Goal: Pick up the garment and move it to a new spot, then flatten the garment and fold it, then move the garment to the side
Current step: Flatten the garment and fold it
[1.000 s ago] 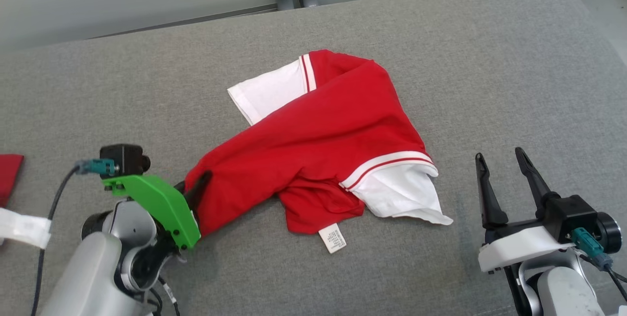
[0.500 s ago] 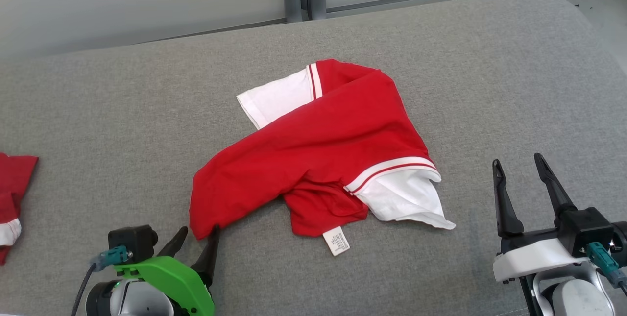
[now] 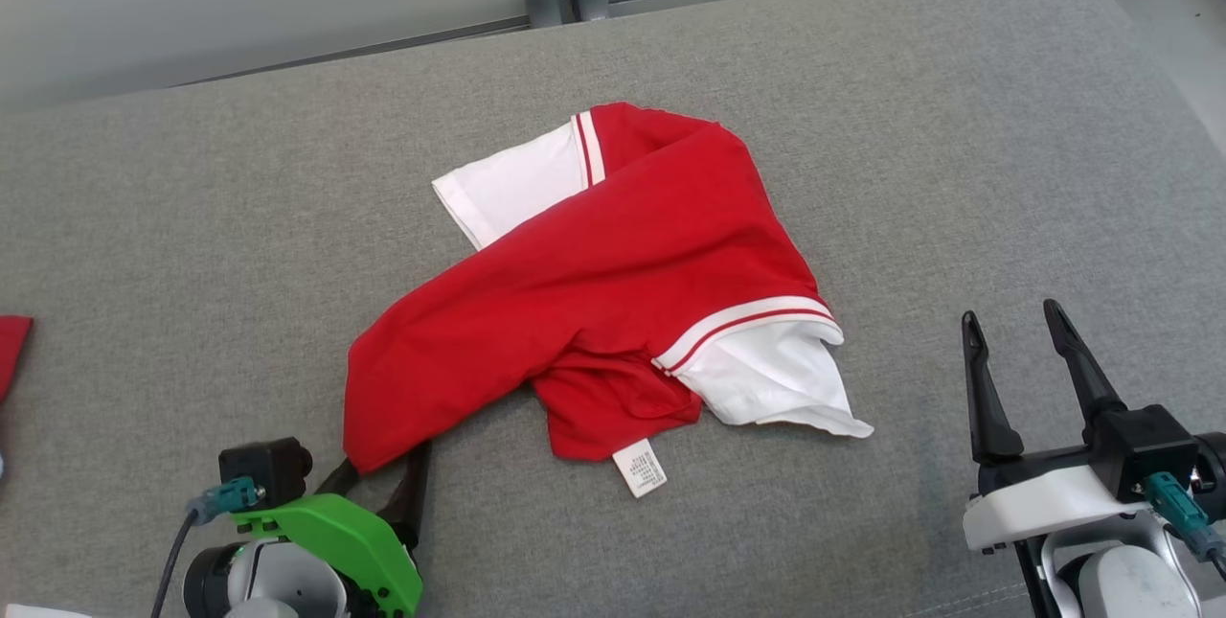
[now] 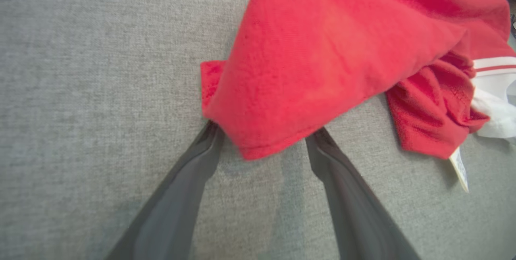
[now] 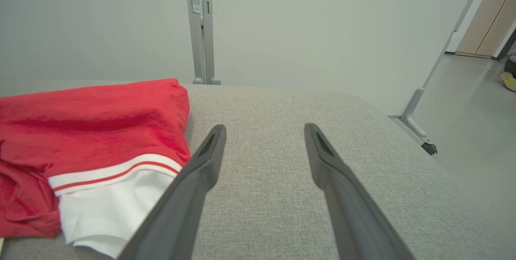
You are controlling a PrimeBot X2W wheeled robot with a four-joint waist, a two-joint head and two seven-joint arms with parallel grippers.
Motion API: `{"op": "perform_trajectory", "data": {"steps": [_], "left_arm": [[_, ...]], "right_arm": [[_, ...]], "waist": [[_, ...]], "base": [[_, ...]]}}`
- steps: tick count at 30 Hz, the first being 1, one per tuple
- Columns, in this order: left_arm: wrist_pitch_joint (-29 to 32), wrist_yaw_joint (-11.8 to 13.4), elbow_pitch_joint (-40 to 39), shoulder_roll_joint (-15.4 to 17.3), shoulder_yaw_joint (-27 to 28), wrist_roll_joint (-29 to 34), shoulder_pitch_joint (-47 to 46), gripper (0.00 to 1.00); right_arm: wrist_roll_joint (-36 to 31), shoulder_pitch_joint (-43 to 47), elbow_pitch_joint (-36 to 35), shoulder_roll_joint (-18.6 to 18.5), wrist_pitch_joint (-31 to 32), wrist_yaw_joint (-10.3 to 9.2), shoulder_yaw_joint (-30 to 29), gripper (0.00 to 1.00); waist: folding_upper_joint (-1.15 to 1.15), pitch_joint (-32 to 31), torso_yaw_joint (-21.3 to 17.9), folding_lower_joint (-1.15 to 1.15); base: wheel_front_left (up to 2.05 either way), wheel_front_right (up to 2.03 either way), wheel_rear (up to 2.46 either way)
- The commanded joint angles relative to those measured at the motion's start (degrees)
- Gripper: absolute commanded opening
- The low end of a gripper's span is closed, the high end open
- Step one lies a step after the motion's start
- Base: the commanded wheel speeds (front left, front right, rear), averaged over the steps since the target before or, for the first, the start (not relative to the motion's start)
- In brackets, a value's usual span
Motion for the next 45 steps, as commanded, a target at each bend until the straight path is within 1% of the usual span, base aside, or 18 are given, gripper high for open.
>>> {"op": "perform_trajectory", "data": {"steps": [1,4,5,6,7,11,17,18,23,27,30,32,37,39,41,42,44,45], "left_arm": [[-0.7,-0.4,1.0,-0.5,0.3,-0.6,-1.4,1.0],[-2.3,-0.7,3.0,-1.0,0.2,0.1,-2.8,0.95],[-2.4,-0.9,3.9,-1.0,0.0,0.3,-3.1,0.5],[-2.2,-1.0,4.8,-1.0,-0.4,0.5,-3.5,0.31],[-1.6,-1.5,5.6,-0.9,-0.8,0.5,-3.9,0.0],[0.6,-2.8,4.4,1.9,-1.6,1.6,-6.0,0.0],[10.2,-2.3,-9.7,11.4,-1.5,4.3,-10.1,0.0],[10.2,-2.3,-9.7,11.4,-1.5,4.3,-10.1,0.0],[23.0,-2.1,-25.5,20.1,-2.9,7.9,-13.9,0.0],[32.3,-2.2,-35.5,23.9,-5.7,10.6,-16.0,0.0],[36.6,-0.7,-39.8,25.4,-7.5,12.0,-13.5,0.0],[37.3,2.0,-41.0,26.0,-7.7,13.3,-10.2,0.0],[27.4,14.1,-37.1,21.4,-2.3,13.5,2.1,0.0],[18.9,16.8,-32.0,16.8,-1.2,12.1,7.3,0.0],[13.9,17.1,-27.7,13.8,-1.1,11.4,8.9,0.0],[11.5,17.2,-25.3,12.1,-1.1,11.0,9.3,0.11],[7.2,16.5,-20.2,9.0,-1.5,10.1,9.9,0.22],[5.1,16.3,-18.0,7.4,-1.6,9.7,9.8,0.42]], "right_arm": [[0.0,0.3,0.2,-0.1,-0.2,0.0,-0.1,1.0],[-0.1,0.2,0.5,0.0,-0.2,0.0,0.0,1.0],[0.0,0.1,0.5,0.0,-0.2,0.0,0.0,1.0],[0.1,0.0,0.5,0.0,-0.2,0.0,0.1,1.0],[0.2,-0.1,0.5,0.0,-0.2,0.0,0.2,1.0],[0.8,0.2,0.7,0.0,-0.2,0.0,-0.4,1.0],[2.8,1.3,1.3,0.1,-0.2,0.0,-0.9,1.0],[2.8,1.3,1.3,0.1,-0.2,0.0,-0.9,1.0],[4.4,2.0,2.2,0.0,-0.2,0.0,-0.1,1.0],[5.4,2.7,2.7,0.0,-0.2,0.0,0.2,1.0],[5.7,3.0,2.7,0.0,-0.2,0.0,0.4,1.0],[6.0,3.3,2.5,0.0,-0.2,0.0,-0.1,1.0],[5.7,4.0,2.2,0.0,-0.2,0.0,-1.3,1.0],[5.4,4.9,1.9,0.1,-0.2,0.0,-2.8,1.0],[4.7,4.6,1.9,0.1,-0.2,0.0,-3.2,1.0],[4.5,4.4,1.9,0.0,-0.2,0.0,-3.4,1.0],[4.0,3.8,1.9,0.0,-0.2,0.0,-3.5,1.0],[3.8,3.5,1.9,0.0,-0.2,0.0,-3.6,1.0]], "waist": [[0.37,0.1,-0.1,0.0],[0.37,-0.1,-0.3,0.0],[0.37,-0.1,-0.4,0.0],[0.37,0.0,-0.4,0.0],[0.37,0.0,-0.5,0.0],[0.37,-0.2,-0.2,0.0],[0.37,-1.1,1.0,0.0],[0.37,-1.1,1.0,0.0],[0.37,-2.9,1.5,0.0],[0.37,-4.6,1.6,0.0],[0.37,-5.0,1.7,0.0],[0.37,-4.9,2.0,0.0],[0.37,-3.6,4.2,0.0],[0.37,-2.8,6.8,0.0],[0.37,-2.3,8.3,0.0],[0.37,-2.2,9.1,0.0],[0.37,-2.1,10.3,0.0],[0.37,-2.1,10.9,0.0]], "base": [[0.0,0.0,0.0],[0.0,0.0,0.0],[0.0,0.0,0.0],[0.0,0.0,0.0],[0.0,0.0,0.0],[0.0,0.0,0.0],[0.0,0.0,0.0],[0.0,0.0,0.0],[0.0,0.0,0.0],[0.0,0.0,0.0],[0.0,0.0,0.0],[0.0,0.0,0.0],[0.0,0.0,0.0],[0.0,0.0,0.0],[0.0,0.0,0.0],[0.0,0.0,0.0],[0.0,0.0,0.0],[0.0,0.0,0.0]]}}
